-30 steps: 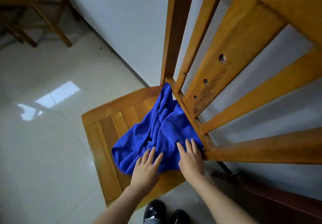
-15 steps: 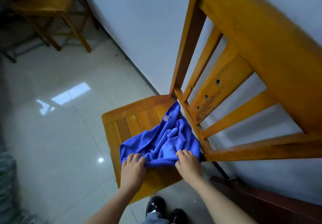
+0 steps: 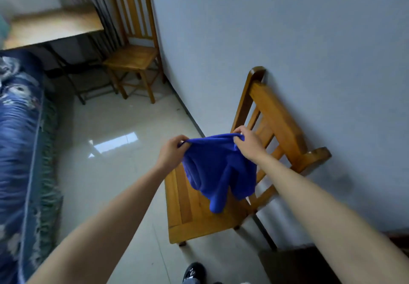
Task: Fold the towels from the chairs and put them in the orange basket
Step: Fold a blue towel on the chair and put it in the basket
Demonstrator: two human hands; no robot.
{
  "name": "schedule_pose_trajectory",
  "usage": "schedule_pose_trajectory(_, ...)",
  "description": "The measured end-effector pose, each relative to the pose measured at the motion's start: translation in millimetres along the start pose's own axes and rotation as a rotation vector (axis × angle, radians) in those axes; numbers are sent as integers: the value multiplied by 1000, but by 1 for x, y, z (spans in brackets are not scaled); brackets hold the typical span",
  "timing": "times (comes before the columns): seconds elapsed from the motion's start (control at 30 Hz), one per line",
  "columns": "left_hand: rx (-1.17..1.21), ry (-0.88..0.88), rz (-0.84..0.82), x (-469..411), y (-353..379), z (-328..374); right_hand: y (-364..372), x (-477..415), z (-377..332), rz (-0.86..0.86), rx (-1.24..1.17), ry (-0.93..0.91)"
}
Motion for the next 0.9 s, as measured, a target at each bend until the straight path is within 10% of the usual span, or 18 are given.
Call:
schedule_pose_trajectory(0.53, 253, 387, 252, 14, -153, 189, -162, 40, -163, 66, 364, -398)
schedule_pose_trajectory(0.9, -69, 303, 268, 5, -176, 169, -185, 48, -190, 8, -408, -289)
Point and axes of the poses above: each hand's wrist, its own x-axis away from the middle knuckle, its own y-axis out of the palm, z = x × y, the point moved 4 cm from there along -x, towards the middle knuckle, and after that the axes turned 7 degrees about x, right-handed, at the moved point
